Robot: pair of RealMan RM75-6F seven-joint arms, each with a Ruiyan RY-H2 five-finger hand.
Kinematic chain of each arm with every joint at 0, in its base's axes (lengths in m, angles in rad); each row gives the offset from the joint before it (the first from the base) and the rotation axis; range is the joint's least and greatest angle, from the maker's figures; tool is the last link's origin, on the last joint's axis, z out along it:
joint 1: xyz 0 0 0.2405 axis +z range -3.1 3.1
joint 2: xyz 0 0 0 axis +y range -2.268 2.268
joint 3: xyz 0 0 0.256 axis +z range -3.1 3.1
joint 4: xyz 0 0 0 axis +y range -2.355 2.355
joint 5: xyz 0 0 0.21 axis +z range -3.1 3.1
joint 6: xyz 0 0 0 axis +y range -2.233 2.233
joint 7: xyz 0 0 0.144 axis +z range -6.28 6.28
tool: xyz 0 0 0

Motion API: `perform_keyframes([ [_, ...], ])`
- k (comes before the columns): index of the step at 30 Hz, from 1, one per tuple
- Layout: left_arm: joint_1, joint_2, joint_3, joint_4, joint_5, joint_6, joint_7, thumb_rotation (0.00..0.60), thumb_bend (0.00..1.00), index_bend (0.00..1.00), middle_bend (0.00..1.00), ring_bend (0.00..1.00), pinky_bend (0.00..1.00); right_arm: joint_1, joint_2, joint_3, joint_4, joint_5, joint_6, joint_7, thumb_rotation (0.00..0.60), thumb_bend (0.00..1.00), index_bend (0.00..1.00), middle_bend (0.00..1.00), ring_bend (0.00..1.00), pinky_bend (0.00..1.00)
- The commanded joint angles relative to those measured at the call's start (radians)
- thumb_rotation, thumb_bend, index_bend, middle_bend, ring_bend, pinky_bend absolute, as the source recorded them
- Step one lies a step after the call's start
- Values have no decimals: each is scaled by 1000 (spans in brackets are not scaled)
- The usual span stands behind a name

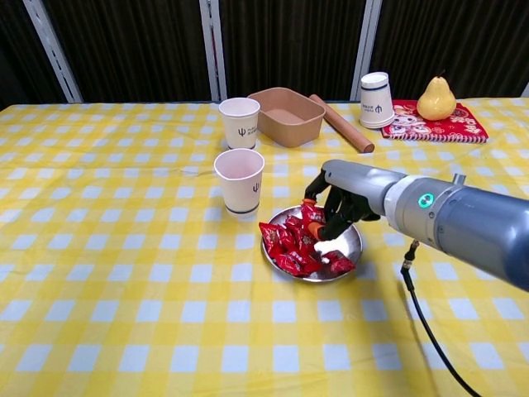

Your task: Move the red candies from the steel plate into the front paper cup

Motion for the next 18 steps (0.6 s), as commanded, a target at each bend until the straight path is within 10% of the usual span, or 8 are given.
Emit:
perform_keyframes([
  [1,0,0,0,0,0,-1,-1,600,0,16,0,0,0,17,28,34,-37,2,15,-20,600,601,607,823,967,912],
  [18,-3,2,-2,-3,-9,-8,-1,600,0,18,0,0,0,134,74,165,-105,74,33,-97,600,601,607,823,966,912],
])
